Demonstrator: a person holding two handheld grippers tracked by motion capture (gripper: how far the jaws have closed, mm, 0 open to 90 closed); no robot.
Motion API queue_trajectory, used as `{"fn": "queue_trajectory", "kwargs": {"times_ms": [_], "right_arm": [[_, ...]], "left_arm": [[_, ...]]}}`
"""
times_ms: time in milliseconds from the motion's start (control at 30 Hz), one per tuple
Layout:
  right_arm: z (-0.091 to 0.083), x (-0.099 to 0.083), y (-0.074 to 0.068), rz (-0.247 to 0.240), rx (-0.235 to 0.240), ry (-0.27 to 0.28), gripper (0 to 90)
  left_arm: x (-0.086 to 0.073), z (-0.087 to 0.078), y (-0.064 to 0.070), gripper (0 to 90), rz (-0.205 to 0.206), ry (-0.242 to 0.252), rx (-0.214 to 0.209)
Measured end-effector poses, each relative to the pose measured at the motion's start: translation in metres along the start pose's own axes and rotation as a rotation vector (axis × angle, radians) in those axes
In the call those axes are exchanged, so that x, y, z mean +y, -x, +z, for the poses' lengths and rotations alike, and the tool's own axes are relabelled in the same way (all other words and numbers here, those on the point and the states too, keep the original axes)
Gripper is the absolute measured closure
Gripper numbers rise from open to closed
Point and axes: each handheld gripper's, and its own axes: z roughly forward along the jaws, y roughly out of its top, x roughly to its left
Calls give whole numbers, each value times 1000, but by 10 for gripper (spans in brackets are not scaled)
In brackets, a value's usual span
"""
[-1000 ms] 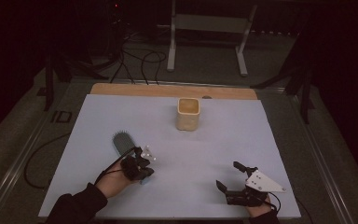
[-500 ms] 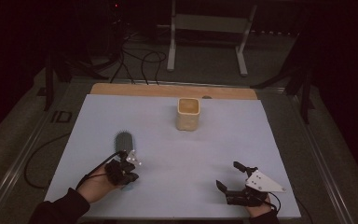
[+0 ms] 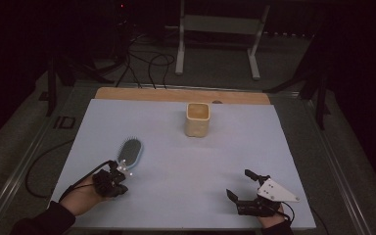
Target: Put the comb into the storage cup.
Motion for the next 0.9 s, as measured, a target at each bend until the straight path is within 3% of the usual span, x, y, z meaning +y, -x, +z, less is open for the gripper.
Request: {"fn": "queue_trajectory", "kwargs": {"times_ms": [633,900], "right_arm": [[0,0,-1,-1,-1,-3,87],[0,0,-1,-2,0,-3,87]], "left_arm": [[-35,-16,-31,900,-110,-5,71],[-43,-18,-45,900,-129,-7,106]]}}
